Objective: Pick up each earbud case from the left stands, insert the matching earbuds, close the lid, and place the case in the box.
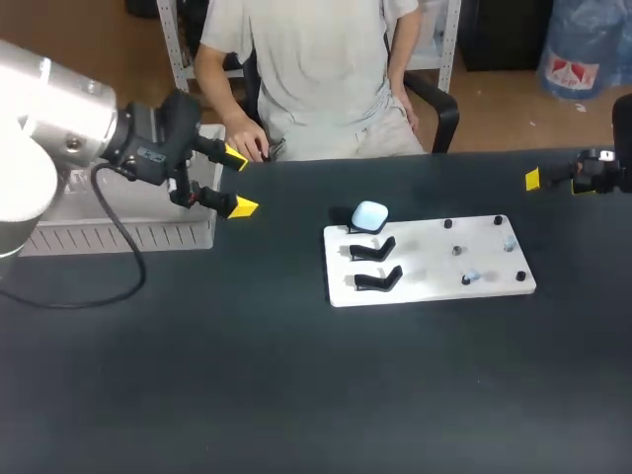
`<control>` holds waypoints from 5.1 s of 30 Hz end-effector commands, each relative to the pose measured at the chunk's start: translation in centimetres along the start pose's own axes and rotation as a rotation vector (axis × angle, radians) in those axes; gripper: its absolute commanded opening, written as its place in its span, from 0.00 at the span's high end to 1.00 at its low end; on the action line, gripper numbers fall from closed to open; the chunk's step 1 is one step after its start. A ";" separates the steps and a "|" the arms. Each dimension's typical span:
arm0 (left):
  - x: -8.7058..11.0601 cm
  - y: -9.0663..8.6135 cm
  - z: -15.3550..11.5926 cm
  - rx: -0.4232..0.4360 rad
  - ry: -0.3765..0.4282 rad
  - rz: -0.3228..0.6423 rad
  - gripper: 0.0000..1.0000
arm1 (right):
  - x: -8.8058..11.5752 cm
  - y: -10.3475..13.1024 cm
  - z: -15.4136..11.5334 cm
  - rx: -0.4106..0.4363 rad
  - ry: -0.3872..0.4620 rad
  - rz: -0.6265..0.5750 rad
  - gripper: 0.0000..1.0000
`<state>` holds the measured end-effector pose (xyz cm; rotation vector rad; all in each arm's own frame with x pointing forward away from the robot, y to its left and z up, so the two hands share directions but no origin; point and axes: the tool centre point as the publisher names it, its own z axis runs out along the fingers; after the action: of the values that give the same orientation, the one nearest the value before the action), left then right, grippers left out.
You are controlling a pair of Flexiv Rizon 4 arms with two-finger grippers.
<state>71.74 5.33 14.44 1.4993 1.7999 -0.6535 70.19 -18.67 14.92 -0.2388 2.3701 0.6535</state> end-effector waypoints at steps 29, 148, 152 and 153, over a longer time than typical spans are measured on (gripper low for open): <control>-0.6 3.4 14.3 0.199 -0.102 0.070 0.43 | 0.0 0.0 0.0 0.002 0.001 0.000 0.00; -6.8 -2.8 13.6 0.144 -0.483 0.030 1.00 | 0.0 0.0 0.0 0.002 0.001 0.000 0.00; -7.7 -3.8 12.4 0.138 -0.533 0.053 1.00 | 0.0 0.0 0.0 0.002 0.001 0.000 0.00; -8.0 -3.9 12.0 0.138 -0.545 0.057 1.00 | 0.0 0.0 0.0 0.002 0.001 0.000 0.00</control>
<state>73.80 -10.37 12.24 1.3945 1.2724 -1.1651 70.19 -18.67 14.92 -0.2387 2.3702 0.6535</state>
